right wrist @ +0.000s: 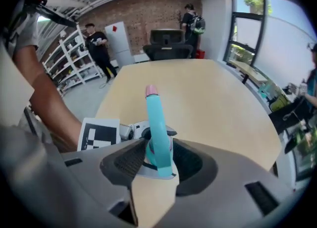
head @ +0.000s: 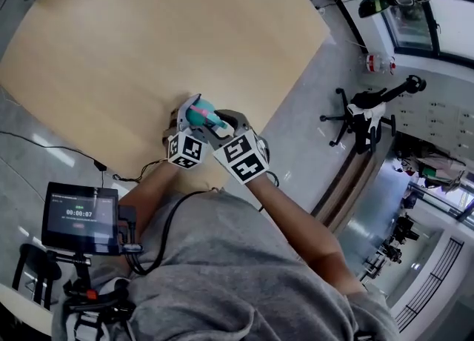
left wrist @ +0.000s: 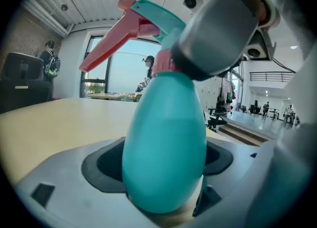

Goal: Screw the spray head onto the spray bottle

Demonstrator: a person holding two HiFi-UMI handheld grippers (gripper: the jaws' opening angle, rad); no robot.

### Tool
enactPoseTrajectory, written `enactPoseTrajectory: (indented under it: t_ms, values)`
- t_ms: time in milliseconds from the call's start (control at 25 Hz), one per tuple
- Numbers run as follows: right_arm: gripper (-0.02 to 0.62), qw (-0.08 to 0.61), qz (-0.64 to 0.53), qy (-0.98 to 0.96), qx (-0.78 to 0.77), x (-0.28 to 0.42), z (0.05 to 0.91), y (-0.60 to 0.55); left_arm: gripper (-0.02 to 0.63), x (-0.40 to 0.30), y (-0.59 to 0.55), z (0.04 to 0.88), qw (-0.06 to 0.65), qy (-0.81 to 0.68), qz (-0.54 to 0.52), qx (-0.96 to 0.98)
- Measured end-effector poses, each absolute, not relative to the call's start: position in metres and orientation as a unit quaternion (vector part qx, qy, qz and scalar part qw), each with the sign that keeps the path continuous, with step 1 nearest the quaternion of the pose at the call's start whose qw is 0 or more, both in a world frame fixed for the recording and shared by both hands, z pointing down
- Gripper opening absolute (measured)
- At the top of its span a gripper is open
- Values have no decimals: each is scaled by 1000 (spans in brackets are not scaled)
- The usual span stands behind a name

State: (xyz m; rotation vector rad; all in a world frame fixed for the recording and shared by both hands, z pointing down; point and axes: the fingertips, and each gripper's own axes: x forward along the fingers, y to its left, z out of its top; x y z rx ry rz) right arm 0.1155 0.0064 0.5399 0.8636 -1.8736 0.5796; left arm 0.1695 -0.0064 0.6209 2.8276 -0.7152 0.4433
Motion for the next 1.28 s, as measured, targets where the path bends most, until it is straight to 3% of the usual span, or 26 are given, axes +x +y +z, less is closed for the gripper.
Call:
enactPoseTrajectory:
  t_ms: [120, 400, 560, 840, 920, 1040, 1280]
  values:
    - [219, 517, 162, -793, 280, 116, 514, 5, 403, 175, -2, 621, 90, -210, 154, 961]
    - [222, 610, -179, -766, -92, 124, 459, 36, 403, 182, 33, 623, 58, -18, 174, 983]
    - [222, 600, -333, -698, -204, 120, 473, 44, 403, 180, 42, 627, 43, 99, 203, 973]
    - [221, 604, -376, -614, -343, 117, 527, 45, 404, 175, 47, 628, 39, 155, 198, 967]
    - [175, 600, -375, -612, -354, 113, 528, 39, 403, 176, 46, 627, 46, 154, 194, 968]
    - [159, 606, -365, -610, -356, 114, 527, 38, 403, 176, 45, 626, 48, 152, 193, 968]
    - [118, 703, -167, -676, -145, 113, 524, 33, 403, 181, 38, 623, 34, 83, 180, 980]
